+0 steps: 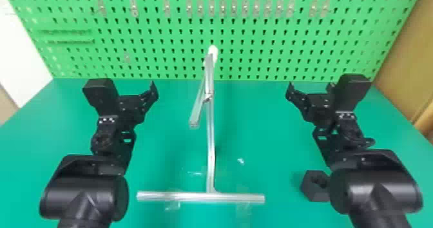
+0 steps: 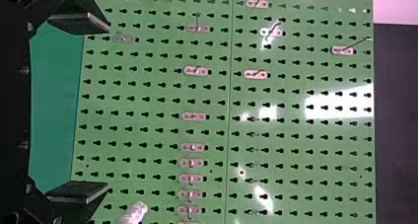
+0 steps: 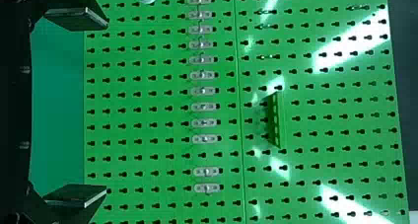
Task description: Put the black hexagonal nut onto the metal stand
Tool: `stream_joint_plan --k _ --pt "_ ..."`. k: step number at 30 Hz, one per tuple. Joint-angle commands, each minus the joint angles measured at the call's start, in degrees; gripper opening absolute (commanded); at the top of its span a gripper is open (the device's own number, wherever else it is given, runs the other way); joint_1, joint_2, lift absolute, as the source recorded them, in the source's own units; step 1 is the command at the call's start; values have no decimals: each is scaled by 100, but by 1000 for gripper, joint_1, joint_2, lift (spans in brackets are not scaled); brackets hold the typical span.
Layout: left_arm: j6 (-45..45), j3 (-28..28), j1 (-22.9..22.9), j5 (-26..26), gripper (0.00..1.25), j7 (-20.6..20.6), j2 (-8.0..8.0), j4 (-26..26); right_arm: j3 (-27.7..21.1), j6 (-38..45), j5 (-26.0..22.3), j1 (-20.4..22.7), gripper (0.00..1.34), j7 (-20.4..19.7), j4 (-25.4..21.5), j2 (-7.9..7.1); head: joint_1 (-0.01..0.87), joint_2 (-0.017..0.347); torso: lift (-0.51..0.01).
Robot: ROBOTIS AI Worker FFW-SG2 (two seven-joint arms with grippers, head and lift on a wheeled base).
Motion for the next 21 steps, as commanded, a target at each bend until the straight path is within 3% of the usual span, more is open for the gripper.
stream_joint_plan --k 1,9,15,18,21 --pt "0 4 0 0 1092 0 1 0 -9 47 -2 0 1209 0 0 0 693 81 -1" --pt "0 4 0 0 1092 0 1 0 -26 178 -2 35 1209 9 -9 -9 693 81 -1" --pt "0 4 9 0 1092 0 1 0 -220 917 201 158 1209 35 -281 -70 693 81 -1" --pt "-9 4 9 0 1092 0 1 0 -378 1356 350 237 1207 404 -290 -132 693 81 -1" --pt "-17 13 18 0 1092 0 1 0 -448 1646 403 369 1206 466 -325 -167 693 81 -1"
